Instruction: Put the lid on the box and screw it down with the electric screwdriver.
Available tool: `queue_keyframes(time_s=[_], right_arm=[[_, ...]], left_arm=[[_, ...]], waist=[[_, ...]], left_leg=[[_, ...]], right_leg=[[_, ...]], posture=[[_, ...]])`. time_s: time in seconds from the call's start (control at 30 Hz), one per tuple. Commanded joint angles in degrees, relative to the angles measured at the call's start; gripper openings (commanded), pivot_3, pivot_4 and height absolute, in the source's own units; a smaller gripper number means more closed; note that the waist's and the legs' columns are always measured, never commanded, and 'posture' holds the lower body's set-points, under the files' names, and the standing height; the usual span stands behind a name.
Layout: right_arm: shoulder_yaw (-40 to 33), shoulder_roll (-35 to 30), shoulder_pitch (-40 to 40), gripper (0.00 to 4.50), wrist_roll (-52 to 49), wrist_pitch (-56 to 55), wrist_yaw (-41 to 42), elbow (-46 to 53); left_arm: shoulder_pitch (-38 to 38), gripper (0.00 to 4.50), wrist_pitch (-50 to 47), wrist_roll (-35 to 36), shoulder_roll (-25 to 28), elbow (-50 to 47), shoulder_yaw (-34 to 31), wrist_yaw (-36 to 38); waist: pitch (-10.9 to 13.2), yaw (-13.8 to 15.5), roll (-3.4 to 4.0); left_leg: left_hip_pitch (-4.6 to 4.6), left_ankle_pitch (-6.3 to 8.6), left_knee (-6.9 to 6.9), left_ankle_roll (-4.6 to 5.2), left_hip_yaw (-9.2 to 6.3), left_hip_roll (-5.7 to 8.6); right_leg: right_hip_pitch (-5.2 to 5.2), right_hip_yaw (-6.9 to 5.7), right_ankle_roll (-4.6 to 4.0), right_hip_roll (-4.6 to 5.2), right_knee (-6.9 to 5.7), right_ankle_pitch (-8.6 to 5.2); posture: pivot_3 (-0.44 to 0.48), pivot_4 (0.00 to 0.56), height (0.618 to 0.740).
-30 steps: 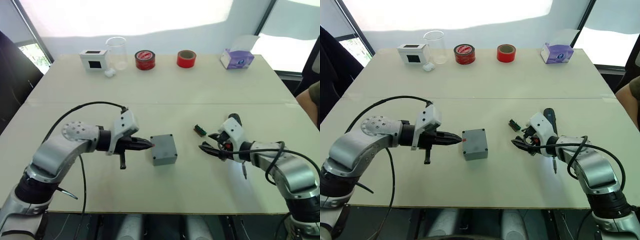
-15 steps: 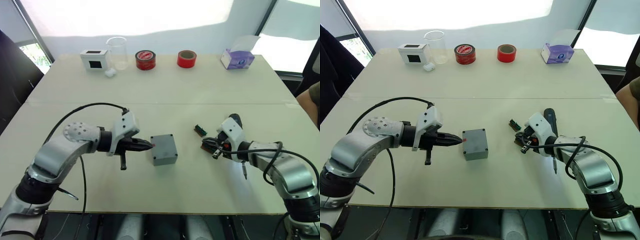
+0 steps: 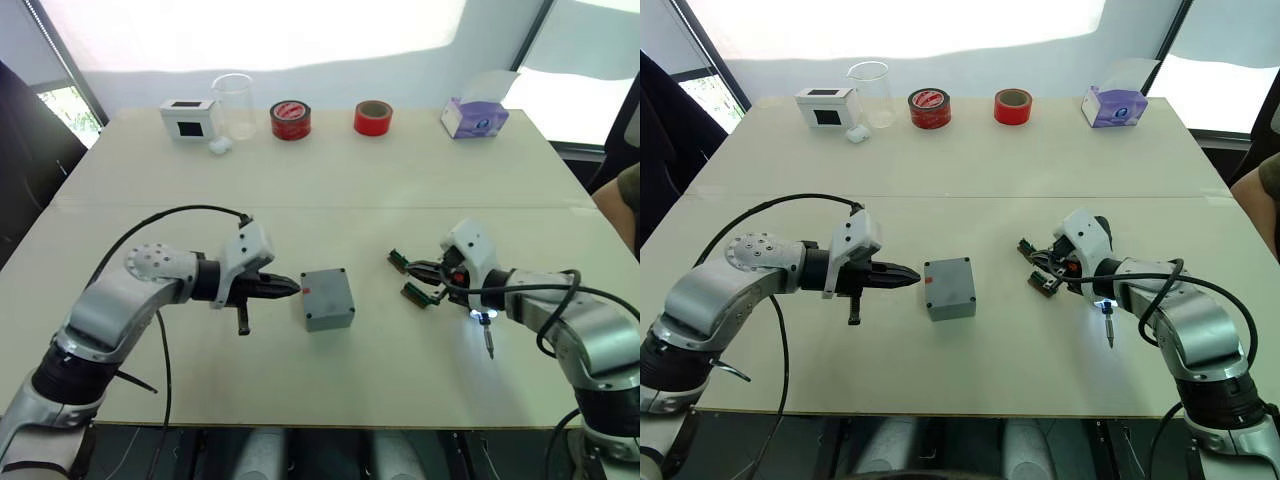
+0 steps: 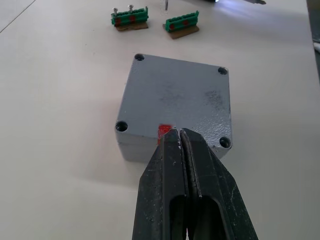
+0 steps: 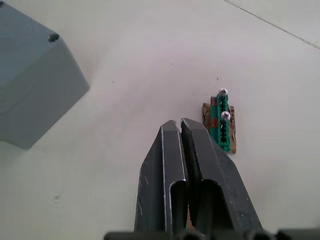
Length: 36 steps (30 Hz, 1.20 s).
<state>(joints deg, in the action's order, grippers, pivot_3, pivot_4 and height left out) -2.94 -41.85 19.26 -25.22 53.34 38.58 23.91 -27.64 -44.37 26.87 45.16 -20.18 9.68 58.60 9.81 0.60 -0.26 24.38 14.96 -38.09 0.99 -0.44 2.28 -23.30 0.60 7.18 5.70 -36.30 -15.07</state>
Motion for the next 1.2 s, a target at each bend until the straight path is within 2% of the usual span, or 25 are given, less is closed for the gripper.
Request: queue_keyframes(time_s=[0.03, 0.23, 0.5, 1.2], right_arm=[[0.4, 1.5, 3.3, 0.04, -3.1, 1.1, 0.3, 4.5], [4.1, 4.8, 6.3, 0.04, -4.1, 0.8, -0.4, 5.1], [10.7, 8.1, 8.2, 0.04, -0.9, -5.0, 0.5, 1.1], [14.4, 9.4, 8.2, 0.04, 3.6, -8.6, 0.7, -2.8]], left_arm=[[-0.5, 0.00, 1.0, 0.2, 1.1, 0.5, -2.4, 0.3], [0.5, 0.00, 0.6, 0.7, 2.5, 0.7, -3.7, 0.8], [1.4, 0.00, -0.7, 1.3, 2.3, -0.7, -4.4, -0.3], [1.7, 0.00, -0.3, 0.8, 1.9, -0.8, -3.0, -1.6]], waist=[[0.0, 0.0, 0.00], [0.0, 0.0, 0.00], [0.0, -0.1, 0.00], [0.0, -0.1, 0.00]], left_leg=[[0.00, 0.00, 0.00, 0.00, 0.00, 0.00], [0.01, 0.00, 0.00, 0.00, -0.01, -0.01], [0.01, 0.00, 0.00, -0.01, -0.01, 0.00], [0.01, -0.02, 0.00, -0.03, -0.01, 0.00]], right_leg=[[0.00, 0.00, 0.00, 0.00, 0.00, 0.00], [-0.02, 0.00, 0.00, -0.01, -0.02, 0.00], [-0.04, 0.01, 0.00, -0.01, -0.04, 0.00], [-0.05, 0.00, 0.00, -0.03, -0.06, 0.00]], posture=[[0.000, 0.150, 0.740], [0.000, 0.150, 0.740], [0.000, 0.150, 0.740], [0.000, 0.150, 0.740]])
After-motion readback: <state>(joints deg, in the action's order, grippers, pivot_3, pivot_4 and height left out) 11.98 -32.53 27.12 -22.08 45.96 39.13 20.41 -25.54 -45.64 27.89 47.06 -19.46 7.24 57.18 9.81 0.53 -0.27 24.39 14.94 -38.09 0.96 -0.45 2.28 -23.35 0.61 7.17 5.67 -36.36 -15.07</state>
